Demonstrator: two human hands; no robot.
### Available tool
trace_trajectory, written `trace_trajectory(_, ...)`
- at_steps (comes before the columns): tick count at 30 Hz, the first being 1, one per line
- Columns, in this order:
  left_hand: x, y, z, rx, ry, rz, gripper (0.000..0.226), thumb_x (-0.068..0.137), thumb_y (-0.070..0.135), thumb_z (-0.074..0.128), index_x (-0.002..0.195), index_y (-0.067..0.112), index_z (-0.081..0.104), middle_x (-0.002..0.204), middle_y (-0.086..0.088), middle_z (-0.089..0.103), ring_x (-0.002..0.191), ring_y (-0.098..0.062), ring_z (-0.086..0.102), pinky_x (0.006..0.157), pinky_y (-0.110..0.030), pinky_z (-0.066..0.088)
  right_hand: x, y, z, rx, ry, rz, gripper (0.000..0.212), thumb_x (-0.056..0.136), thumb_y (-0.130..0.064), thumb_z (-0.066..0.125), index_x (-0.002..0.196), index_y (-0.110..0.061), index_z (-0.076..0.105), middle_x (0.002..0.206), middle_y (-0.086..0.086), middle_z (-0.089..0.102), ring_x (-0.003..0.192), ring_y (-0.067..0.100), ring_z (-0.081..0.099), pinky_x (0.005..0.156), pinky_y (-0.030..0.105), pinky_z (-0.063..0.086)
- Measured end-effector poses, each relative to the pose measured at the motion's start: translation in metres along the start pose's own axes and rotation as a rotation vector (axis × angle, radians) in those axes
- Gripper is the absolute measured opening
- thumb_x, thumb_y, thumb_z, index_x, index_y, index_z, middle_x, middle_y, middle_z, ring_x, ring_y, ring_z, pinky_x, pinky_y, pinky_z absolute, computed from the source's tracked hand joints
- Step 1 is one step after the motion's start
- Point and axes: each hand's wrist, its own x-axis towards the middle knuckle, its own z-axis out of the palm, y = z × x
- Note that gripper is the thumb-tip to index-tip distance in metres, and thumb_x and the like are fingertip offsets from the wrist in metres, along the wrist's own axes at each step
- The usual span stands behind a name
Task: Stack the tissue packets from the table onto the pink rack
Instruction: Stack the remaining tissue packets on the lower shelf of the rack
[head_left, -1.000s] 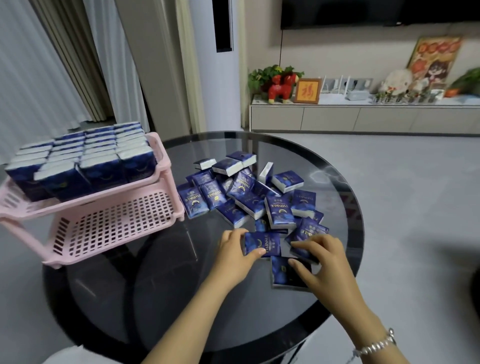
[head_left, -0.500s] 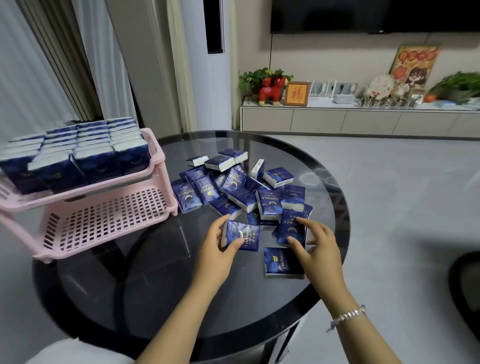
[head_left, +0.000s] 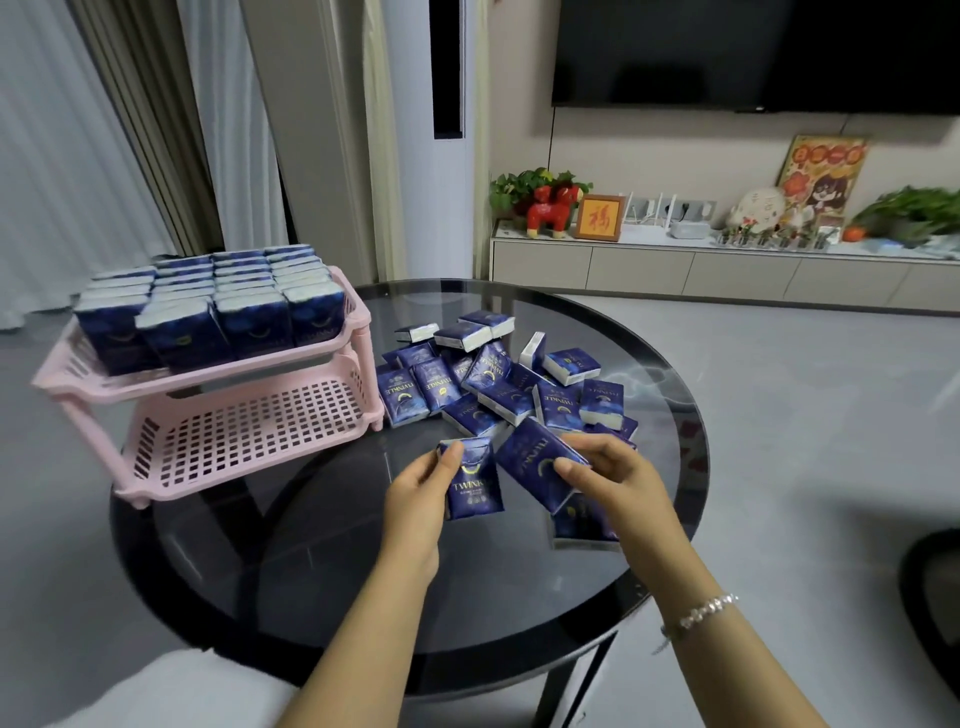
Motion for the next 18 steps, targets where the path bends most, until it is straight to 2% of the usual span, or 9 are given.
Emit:
trace_trajectory(3,-0.003,0.002,-0.001,0.08,-0.019,0.023,0.02,0.087,0.033,0.065,0.096,0.017,0.073,0.1,-0.007,0.074,0.099,-0.027,0.067,0.096,-0.045,0.05,-0.002,-0.004,0.0,-0.14,-0.13,-0.026,0.018,0.087,-0.013,0.062,0.101,-0.02,0.072,0.091,0.022,0.063,0.084,0.02,0.06,0.083,0.037,0.051)
trace_trajectory(5,-0.006,0.005,0.0,0.12,-0.052,0.015,0.023,0.087,0.038,0.063,0.1,0.021,0.072,0.1,-0.003,0.074,0.1,-0.025,0.068,0.093,-0.043,0.052,-0.002,-0.006,0.001,-0.288,-0.232,-0.052,0.022,0.09,-0.018,0.06,0.106,-0.028,0.07,0.083,0.013,0.053,0.081,0.018,0.055,0.083,0.035,0.048)
trace_trajectory(7,-0.009,0.007,0.002,0.167,-0.095,0.013,0.025,0.088,0.039,0.061,0.104,0.024,0.072,0.099,-0.001,0.074,0.094,-0.02,0.069,0.083,-0.036,0.055,0.002,-0.009,0.005,-0.419,-0.267,-0.084,0.025,0.088,-0.018,0.063,0.107,-0.033,0.068,0.084,-0.001,0.05,0.08,0.011,0.056,0.083,0.03,0.051)
trace_trajectory(10,-0.016,0.012,0.005,0.215,-0.227,0.014,0.023,0.089,0.039,0.057,0.099,0.025,0.072,0.097,-0.004,0.075,0.086,-0.017,0.069,0.069,-0.028,0.054,0.008,-0.012,0.015,-0.523,-0.153,-0.166,0.027,0.082,-0.02,0.07,0.1,-0.038,0.062,0.087,-0.002,0.055,0.078,0.01,0.057,0.078,0.02,0.049)
trace_trajectory(12,-0.018,0.013,0.004,0.185,-0.349,0.005,0.032,0.084,0.037,0.06,0.111,0.02,0.067,0.106,-0.006,0.073,0.092,-0.016,0.069,0.071,-0.024,0.054,0.011,-0.013,0.02,-0.541,-0.065,-0.212,0.023,0.079,-0.021,0.073,0.098,-0.031,0.063,0.09,0.001,0.06,0.077,0.01,0.058,0.072,0.01,0.046)
trace_trajectory(14,-0.017,0.011,0.002,0.199,-0.428,0.015,0.046,0.081,0.021,0.068,0.126,0.016,0.058,0.116,-0.004,0.069,0.1,-0.012,0.067,0.075,-0.019,0.052,0.013,-0.011,0.024,-0.545,-0.005,-0.235,0.023,0.075,-0.024,0.077,0.095,-0.027,0.065,0.089,0.001,0.063,0.076,0.011,0.059,0.069,0.008,0.045)
trace_trajectory(16,-0.015,0.006,0.002,0.221,-0.423,-0.007,0.068,0.079,0.005,0.072,0.139,0.018,0.044,0.126,-0.001,0.063,0.11,-0.01,0.063,0.085,-0.021,0.053,0.015,-0.008,0.027,-0.559,0.022,-0.233,0.024,0.072,-0.027,0.079,0.092,-0.025,0.067,0.088,-0.002,0.064,0.074,0.008,0.057,0.067,0.008,0.046)
trace_trajectory(18,-0.013,0.003,0.001,0.227,-0.39,-0.019,0.073,0.079,0.002,0.072,0.142,0.018,0.039,0.128,-0.001,0.062,0.112,-0.012,0.062,0.091,-0.026,0.053,0.019,-0.007,0.026,-0.564,0.019,-0.218,0.021,0.073,-0.03,0.077,0.092,-0.024,0.069,0.087,-0.003,0.066,0.074,0.009,0.058,0.067,0.011,0.047)
